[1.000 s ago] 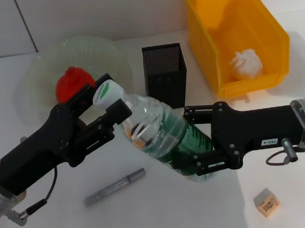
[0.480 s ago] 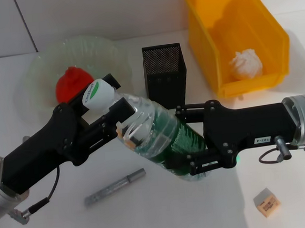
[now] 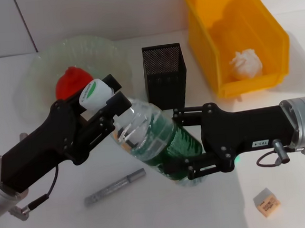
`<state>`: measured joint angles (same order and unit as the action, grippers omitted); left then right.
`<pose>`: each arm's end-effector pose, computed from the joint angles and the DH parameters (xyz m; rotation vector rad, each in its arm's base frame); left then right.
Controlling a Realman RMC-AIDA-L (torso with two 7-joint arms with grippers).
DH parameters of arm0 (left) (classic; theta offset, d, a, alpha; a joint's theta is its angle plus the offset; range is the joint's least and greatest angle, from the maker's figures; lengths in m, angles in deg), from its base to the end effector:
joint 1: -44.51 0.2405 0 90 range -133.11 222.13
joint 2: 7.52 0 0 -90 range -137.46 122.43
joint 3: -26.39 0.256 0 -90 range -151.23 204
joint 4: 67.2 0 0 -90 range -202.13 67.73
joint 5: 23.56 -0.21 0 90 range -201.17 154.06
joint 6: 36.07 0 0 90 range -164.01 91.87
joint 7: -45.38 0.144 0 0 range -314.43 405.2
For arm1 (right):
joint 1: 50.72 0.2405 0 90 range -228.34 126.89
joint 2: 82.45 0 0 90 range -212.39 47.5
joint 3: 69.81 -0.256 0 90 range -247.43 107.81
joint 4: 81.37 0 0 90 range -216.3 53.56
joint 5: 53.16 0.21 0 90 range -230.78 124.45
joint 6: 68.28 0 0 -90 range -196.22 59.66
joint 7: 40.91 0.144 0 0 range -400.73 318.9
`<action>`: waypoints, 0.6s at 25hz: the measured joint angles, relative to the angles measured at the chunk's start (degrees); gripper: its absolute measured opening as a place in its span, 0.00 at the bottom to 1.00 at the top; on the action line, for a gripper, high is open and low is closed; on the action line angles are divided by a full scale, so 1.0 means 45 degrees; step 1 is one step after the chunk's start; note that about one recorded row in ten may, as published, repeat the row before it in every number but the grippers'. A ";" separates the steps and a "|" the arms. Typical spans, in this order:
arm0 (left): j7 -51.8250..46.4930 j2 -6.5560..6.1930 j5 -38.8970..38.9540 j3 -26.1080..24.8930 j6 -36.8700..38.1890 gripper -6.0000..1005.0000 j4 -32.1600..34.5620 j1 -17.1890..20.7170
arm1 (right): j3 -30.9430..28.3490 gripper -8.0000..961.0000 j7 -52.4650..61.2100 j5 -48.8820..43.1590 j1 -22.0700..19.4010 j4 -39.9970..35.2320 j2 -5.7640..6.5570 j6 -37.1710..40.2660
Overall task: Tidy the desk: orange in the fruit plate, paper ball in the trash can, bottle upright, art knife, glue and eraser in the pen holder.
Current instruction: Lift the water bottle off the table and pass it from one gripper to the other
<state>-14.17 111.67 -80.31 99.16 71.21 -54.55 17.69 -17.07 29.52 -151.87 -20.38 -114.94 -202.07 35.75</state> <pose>-0.2173 0.2659 -0.0233 -2.4320 -0.5110 -1.7073 0.2098 0.2927 -0.0178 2.8911 -0.2874 -1.1253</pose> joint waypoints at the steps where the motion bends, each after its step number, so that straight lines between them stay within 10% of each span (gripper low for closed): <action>1: 0.0062 0.0000 0.0072 0.0012 0.0011 0.48 -0.0010 0.0011 | 0.0077 0.79 -0.0036 0.0007 0.0019 0.0100 0.0000 -0.0003; 15: 0.0177 -0.0001 0.0175 0.0373 0.0182 0.45 0.0092 -0.0061 | 0.0139 0.80 -0.0298 0.0018 -0.0006 0.0530 0.0046 -0.0060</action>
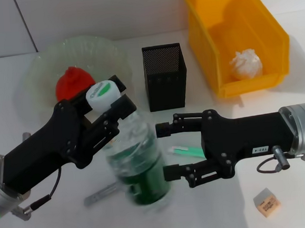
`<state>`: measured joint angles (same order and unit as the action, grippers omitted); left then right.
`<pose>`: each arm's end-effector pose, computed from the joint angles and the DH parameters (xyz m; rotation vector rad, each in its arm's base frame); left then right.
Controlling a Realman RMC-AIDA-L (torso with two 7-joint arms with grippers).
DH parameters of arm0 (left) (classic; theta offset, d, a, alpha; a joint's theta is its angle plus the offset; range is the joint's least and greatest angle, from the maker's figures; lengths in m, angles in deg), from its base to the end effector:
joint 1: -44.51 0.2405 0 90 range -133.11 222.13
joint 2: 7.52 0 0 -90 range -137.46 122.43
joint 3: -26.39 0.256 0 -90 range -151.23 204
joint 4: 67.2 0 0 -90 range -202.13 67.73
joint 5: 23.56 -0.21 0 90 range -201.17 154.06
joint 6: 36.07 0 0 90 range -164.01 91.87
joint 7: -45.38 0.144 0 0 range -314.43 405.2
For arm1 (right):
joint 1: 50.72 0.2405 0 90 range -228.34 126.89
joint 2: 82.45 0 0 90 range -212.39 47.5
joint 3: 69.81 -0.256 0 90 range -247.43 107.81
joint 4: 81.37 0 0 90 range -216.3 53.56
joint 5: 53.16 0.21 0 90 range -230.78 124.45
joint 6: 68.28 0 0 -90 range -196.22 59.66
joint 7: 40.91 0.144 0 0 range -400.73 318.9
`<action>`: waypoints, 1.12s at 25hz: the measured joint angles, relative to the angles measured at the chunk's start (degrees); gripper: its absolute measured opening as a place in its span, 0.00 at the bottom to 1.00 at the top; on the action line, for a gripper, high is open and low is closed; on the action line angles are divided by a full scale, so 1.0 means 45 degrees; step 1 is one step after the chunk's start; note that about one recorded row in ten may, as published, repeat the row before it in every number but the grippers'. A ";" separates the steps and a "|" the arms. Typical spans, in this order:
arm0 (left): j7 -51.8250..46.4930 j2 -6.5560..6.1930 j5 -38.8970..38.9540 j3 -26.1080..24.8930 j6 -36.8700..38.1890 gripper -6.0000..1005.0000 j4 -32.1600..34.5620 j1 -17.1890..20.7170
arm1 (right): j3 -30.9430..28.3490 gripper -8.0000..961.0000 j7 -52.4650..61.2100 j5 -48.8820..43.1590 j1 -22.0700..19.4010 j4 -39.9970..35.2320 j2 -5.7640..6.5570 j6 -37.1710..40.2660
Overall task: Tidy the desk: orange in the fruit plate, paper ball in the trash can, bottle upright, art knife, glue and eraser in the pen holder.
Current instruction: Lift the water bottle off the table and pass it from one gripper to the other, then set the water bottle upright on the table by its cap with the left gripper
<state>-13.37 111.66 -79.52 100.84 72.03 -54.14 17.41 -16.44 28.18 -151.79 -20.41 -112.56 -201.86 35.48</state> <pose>-0.2132 0.2645 -0.0236 -2.4529 -0.4695 -1.7223 0.2140 0.2886 -0.0231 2.8790 -0.3082 -1.1246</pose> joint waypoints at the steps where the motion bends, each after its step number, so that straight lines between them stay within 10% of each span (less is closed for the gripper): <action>1: 0.0003 0.0000 -0.0013 0.0012 0.0003 0.45 0.0008 -0.0003 | -0.0006 0.82 -0.0014 0.0001 0.0001 0.0002 0.0006 0.0018; 28: 0.3984 -0.0177 0.0062 -0.1294 -0.3538 0.45 0.0394 0.0144 | -0.2044 0.86 0.0002 -0.0009 -0.3611 -0.2158 0.0206 0.0576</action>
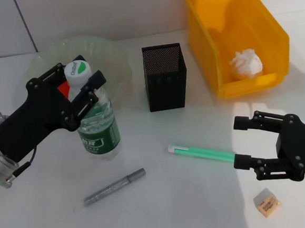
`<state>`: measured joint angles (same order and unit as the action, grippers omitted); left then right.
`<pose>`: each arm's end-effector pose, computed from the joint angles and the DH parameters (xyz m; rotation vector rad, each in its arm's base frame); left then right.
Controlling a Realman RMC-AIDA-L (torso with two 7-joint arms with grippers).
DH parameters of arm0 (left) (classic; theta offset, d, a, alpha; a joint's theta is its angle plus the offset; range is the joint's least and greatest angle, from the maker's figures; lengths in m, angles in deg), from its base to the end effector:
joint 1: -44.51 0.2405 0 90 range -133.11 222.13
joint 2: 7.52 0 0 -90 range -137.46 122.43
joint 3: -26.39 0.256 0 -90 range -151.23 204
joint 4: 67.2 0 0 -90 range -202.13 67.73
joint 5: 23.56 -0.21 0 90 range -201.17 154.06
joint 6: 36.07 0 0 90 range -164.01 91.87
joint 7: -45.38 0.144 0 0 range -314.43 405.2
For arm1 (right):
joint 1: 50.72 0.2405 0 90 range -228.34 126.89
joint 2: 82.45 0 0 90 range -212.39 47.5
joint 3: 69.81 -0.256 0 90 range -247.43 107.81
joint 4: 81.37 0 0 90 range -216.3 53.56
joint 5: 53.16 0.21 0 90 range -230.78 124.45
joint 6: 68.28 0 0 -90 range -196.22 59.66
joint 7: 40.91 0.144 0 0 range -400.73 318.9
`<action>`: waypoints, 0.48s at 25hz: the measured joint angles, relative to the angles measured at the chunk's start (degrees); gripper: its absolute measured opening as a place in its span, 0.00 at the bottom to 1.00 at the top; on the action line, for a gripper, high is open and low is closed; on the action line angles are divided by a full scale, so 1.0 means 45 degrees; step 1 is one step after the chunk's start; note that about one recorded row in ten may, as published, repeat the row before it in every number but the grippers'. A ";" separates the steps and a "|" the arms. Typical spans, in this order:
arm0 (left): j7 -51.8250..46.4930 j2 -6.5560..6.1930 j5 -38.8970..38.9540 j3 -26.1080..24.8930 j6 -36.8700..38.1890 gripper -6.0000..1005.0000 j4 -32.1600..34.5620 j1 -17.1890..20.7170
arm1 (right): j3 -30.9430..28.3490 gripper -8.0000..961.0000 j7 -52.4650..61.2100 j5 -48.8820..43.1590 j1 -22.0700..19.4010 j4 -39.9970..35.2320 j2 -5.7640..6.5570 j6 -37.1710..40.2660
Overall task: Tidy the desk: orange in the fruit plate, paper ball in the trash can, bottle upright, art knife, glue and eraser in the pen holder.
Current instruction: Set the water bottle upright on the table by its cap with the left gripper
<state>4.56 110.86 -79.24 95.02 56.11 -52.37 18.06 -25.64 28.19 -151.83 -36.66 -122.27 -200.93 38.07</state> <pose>-0.2407 0.3041 -0.0207 -2.2649 -0.2313 -1.2706 0.2868 0.2412 0.0272 -2.6602 0.4722 1.0564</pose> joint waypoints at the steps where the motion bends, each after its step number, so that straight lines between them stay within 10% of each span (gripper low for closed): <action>1: 0.0075 -0.0002 0.0002 -0.0038 -0.0212 0.45 0.0000 0.0014 | 0.0000 0.86 -0.0001 -0.0006 -0.0013 0.0000 0.0001 -0.0002; 12: 0.1698 0.0112 0.0036 -0.0487 -0.1847 0.45 -0.0150 0.0539 | 0.0107 0.86 -0.0004 -0.0027 0.0104 0.0080 -0.0025 -0.0134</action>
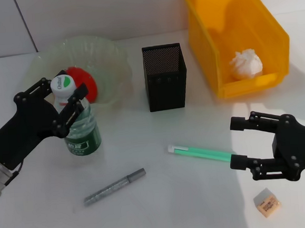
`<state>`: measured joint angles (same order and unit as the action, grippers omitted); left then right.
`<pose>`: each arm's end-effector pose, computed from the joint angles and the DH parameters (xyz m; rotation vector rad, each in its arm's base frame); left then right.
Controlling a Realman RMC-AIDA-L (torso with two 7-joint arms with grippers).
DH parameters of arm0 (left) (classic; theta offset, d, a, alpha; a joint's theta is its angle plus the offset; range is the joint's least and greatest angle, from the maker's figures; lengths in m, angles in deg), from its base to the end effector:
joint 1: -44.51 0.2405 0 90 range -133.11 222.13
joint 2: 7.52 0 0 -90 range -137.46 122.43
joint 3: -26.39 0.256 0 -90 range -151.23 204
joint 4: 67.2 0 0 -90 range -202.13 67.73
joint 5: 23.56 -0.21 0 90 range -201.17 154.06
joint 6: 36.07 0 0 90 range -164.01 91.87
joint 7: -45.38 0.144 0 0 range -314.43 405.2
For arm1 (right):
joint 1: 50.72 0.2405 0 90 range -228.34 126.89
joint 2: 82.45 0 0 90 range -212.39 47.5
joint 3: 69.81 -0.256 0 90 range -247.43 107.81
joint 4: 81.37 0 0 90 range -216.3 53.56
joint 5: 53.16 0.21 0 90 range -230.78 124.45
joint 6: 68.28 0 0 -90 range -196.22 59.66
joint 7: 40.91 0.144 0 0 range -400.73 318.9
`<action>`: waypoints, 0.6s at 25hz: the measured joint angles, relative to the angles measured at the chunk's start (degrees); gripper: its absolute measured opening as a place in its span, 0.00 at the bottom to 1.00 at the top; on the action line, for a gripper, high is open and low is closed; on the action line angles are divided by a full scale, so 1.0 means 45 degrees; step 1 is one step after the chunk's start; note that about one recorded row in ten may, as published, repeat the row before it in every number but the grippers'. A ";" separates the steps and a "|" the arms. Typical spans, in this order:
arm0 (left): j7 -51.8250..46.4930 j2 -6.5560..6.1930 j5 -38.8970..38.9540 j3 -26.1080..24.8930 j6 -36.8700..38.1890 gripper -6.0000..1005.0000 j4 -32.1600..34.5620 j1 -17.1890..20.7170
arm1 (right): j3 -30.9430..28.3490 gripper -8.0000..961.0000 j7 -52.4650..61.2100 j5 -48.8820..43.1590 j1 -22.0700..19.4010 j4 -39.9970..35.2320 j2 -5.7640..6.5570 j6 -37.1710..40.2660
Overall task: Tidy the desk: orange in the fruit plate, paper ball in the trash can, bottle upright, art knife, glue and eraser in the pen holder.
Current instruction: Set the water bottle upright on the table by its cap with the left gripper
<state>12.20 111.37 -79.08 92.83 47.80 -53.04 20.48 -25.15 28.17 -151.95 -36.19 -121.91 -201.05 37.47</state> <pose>-0.2703 0.3064 -0.0271 -2.1870 -0.2474 -1.0317 0.2852 0.2435 0.0240 -2.6682 0.4744 1.0529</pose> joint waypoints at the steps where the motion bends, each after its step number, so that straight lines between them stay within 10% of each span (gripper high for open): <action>1: 0.0011 0.0000 0.0000 -0.0040 -0.0035 0.45 -0.0002 0.0037 | 0.0005 0.86 0.0000 -0.0004 0.0001 0.0004 0.0000 -0.0003; 15: 0.0806 0.0057 0.0215 -0.0389 -0.0711 0.44 -0.0121 0.0146 | 0.0003 0.86 -0.0017 -0.0135 0.0014 0.0093 -0.0049 -0.0024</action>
<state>15.82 111.62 -78.11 91.08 44.60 -53.59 21.14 -25.14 28.09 -152.56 -36.13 -121.49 -201.27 37.36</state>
